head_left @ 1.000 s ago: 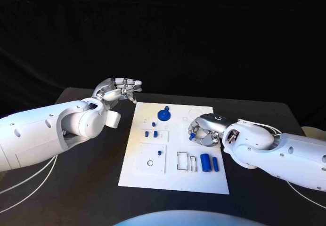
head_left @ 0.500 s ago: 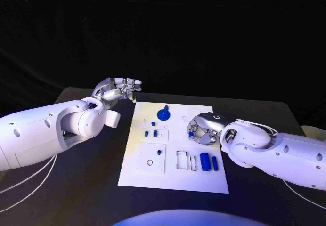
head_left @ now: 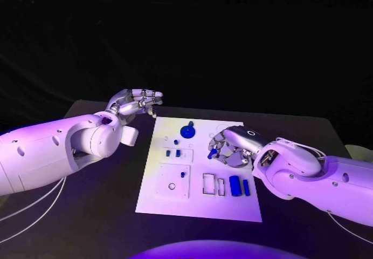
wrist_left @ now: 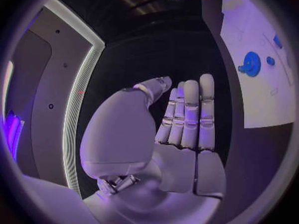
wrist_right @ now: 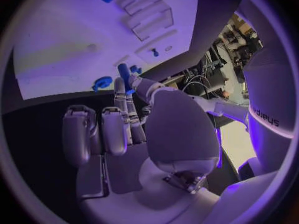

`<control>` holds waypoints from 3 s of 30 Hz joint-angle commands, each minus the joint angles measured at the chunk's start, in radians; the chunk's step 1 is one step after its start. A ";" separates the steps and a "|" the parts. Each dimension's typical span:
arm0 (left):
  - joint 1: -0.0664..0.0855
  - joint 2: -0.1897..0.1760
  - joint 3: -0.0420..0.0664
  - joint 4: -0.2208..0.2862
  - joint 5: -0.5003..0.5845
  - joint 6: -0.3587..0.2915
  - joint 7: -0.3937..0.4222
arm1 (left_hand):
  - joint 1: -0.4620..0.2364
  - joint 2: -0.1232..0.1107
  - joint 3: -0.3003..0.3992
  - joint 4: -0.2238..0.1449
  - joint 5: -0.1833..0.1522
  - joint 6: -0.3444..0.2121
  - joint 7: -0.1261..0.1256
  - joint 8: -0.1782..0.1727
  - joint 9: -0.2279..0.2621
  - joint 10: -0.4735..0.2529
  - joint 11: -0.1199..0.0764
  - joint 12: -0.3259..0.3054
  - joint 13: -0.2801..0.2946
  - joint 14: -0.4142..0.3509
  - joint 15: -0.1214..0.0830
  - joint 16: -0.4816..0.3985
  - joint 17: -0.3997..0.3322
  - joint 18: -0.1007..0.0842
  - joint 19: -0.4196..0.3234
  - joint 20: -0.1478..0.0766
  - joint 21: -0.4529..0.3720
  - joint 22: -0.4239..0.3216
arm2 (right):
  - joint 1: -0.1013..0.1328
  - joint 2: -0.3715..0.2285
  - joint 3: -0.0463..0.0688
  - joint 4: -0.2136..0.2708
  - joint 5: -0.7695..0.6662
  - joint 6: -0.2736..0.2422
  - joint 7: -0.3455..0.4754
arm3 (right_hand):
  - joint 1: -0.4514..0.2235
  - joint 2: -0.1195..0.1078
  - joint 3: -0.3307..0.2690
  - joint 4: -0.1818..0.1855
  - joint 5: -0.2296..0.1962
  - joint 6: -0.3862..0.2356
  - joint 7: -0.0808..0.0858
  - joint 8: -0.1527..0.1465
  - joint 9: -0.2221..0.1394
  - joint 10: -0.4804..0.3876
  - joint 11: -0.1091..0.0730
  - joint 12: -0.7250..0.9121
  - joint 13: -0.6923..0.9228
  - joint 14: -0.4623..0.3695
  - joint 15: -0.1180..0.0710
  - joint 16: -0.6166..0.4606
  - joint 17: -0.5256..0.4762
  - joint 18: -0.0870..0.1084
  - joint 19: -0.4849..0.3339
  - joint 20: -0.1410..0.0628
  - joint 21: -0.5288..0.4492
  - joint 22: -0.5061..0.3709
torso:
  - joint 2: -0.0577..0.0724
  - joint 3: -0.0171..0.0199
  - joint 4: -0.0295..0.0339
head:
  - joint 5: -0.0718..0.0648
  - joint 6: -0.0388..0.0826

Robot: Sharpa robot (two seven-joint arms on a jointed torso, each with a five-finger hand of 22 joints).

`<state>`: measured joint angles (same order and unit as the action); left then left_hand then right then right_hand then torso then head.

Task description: Assemble the parts on the task board

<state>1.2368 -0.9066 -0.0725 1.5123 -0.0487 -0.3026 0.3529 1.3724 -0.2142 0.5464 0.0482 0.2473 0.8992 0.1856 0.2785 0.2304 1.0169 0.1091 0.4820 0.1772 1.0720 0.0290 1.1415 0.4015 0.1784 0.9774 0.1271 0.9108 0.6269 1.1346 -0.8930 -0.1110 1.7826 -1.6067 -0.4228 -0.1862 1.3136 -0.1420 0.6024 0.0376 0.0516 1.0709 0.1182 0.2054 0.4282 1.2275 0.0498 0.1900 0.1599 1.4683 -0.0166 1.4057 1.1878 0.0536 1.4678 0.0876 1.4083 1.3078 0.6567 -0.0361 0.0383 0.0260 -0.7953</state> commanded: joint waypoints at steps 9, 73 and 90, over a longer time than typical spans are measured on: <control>0.000 0.014 0.000 -0.010 0.004 0.020 0.008 | 0.000 0.010 -0.003 -0.003 -0.001 -0.004 -0.003 -0.002 0.000 -0.007 -0.001 0.004 0.002 -0.001 0.006 -0.005 -0.001 0.006 0.002 0.002 -0.005 -0.002 | -0.031 0.104 -0.004 0.036 0.070 -0.052 0.055 | 0.004 0.003 0.007 -0.007 0.006 0.008 -0.001 0.012 0.017 0.007 0.001 0.000 0.000 0.034 -0.008 0.001 -0.004 -0.017 0.040 -0.007 0.002 0.190 | 0.000 -0.0030 0.0023 | 0.005 -0.001; 0.000 0.032 0.000 -0.012 0.004 0.027 0.002 | -0.001 0.011 -0.004 -0.003 -0.001 -0.004 -0.003 -0.001 0.000 -0.009 -0.001 0.008 0.003 -0.001 0.006 -0.004 -0.002 0.006 0.002 0.002 -0.006 -0.003 | -0.133 0.309 -0.030 -0.124 -0.113 0.092 0.003 | -0.042 -0.036 -0.009 0.004 0.033 -0.033 0.014 -0.006 0.014 0.001 0.012 -0.016 0.003 0.032 0.000 -0.001 -0.014 -0.015 0.035 -0.003 -0.009 0.187 | 0.002 -0.0035 0.0059 | 0.019 -0.011; 0.000 0.028 0.000 -0.012 0.004 0.019 0.006 | -0.002 0.011 -0.005 -0.001 -0.001 -0.004 -0.003 -0.001 0.000 -0.011 -0.001 0.010 0.004 -0.002 0.006 -0.004 -0.002 0.006 0.002 0.003 -0.007 -0.003 | -0.134 0.300 -0.033 -0.123 -0.111 0.022 -0.026 | -0.055 -0.074 -0.015 0.010 0.045 -0.217 0.006 -0.111 -0.030 -0.006 0.002 -0.026 0.010 0.031 -0.007 0.002 -0.014 -0.013 0.032 -0.005 -0.016 0.187 | 0.002 -0.0014 0.0046 | 0.018 -0.011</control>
<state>1.2362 -0.8795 -0.0730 1.4985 -0.0486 -0.2916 0.3489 1.3725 -0.2142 0.5464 0.0482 0.2473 0.8992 0.1855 0.2785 0.2304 1.0163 0.1085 0.4871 0.1792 1.0720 0.0290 1.1415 0.4014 0.1783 0.9774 0.1270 0.9109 0.6255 1.0021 -0.5919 -0.1434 1.6550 -1.7052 -0.3732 -0.2014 1.2591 -0.2078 0.5914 0.0476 0.0928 0.8691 0.1275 0.1025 0.4019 1.2235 0.0538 0.1665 0.1694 1.4683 -0.0164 1.4055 1.1726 0.0536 1.4677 0.0879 1.3959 1.3077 0.6589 -0.0383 0.0424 0.0455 -0.8063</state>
